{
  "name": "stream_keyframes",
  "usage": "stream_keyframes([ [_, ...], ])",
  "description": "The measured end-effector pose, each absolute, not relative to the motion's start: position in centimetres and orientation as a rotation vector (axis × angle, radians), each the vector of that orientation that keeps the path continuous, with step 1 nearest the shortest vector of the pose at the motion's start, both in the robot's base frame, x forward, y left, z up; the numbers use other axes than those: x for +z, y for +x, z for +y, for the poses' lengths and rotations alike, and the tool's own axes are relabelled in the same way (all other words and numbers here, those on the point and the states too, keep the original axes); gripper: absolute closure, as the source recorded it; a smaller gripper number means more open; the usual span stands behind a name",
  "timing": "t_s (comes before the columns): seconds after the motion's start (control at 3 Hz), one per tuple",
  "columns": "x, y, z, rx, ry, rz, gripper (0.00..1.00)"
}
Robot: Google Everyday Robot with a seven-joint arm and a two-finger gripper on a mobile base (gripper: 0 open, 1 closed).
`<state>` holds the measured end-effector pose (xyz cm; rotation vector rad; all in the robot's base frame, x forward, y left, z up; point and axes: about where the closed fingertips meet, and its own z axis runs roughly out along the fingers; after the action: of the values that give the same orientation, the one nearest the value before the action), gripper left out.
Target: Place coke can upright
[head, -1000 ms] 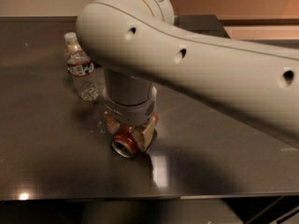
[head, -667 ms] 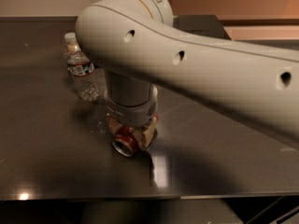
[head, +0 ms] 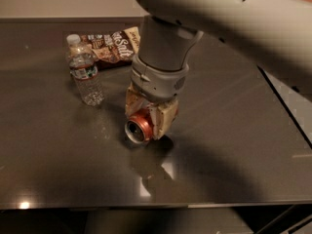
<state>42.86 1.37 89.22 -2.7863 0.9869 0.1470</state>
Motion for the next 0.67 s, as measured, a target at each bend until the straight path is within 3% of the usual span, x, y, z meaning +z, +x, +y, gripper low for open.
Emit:
stream_keyframes([
  [0.67,95.2,45.0,2.0,0.520,-2.420,1.111,1.00],
])
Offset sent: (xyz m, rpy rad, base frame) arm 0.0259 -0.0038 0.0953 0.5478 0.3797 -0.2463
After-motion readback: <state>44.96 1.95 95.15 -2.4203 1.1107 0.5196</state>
